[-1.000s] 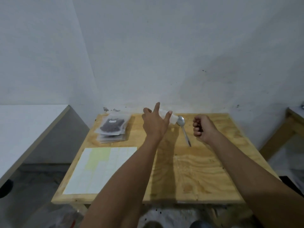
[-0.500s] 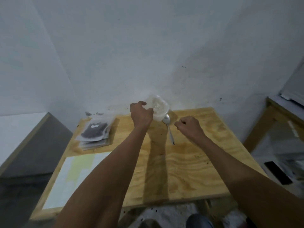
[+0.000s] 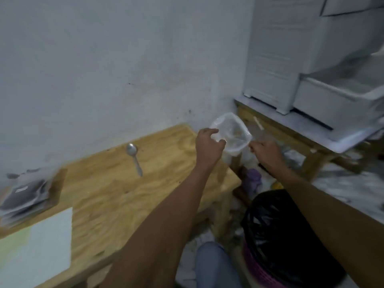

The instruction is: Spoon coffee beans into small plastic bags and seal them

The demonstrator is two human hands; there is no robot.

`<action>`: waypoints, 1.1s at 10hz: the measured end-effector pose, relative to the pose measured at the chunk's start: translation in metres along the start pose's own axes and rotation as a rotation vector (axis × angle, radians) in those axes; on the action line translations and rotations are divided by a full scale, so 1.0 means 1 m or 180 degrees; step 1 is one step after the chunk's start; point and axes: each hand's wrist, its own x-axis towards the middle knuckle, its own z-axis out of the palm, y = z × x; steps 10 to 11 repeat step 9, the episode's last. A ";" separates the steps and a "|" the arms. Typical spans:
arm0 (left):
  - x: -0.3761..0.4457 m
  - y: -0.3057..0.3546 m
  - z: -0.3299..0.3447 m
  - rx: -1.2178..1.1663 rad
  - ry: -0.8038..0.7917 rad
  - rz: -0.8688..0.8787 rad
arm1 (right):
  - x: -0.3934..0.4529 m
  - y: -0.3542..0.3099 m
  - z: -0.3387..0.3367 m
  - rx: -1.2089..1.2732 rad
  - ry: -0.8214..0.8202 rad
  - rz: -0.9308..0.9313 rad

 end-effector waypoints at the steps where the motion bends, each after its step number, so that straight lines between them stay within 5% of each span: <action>1: -0.031 0.017 0.065 0.0034 -0.0438 0.0092 | -0.014 0.054 -0.054 -0.0157 0.0252 0.0397; 3: -0.106 0.002 0.163 0.0342 -0.1184 -0.0030 | -0.069 0.165 -0.103 -0.0256 0.0278 0.1348; 5: -0.156 -0.063 0.205 0.1133 -0.1609 -0.0293 | -0.106 0.255 -0.084 -0.0322 0.0243 0.2002; 7: -0.181 -0.103 0.222 0.1644 -0.1971 -0.0309 | -0.122 0.296 -0.058 0.0066 0.0272 0.2856; 9: -0.187 -0.119 0.230 0.2167 -0.2326 -0.0554 | -0.129 0.300 -0.050 -0.0197 -0.0409 0.3012; 11: -0.187 -0.119 0.230 0.2167 -0.2326 -0.0554 | -0.129 0.300 -0.050 -0.0197 -0.0409 0.3012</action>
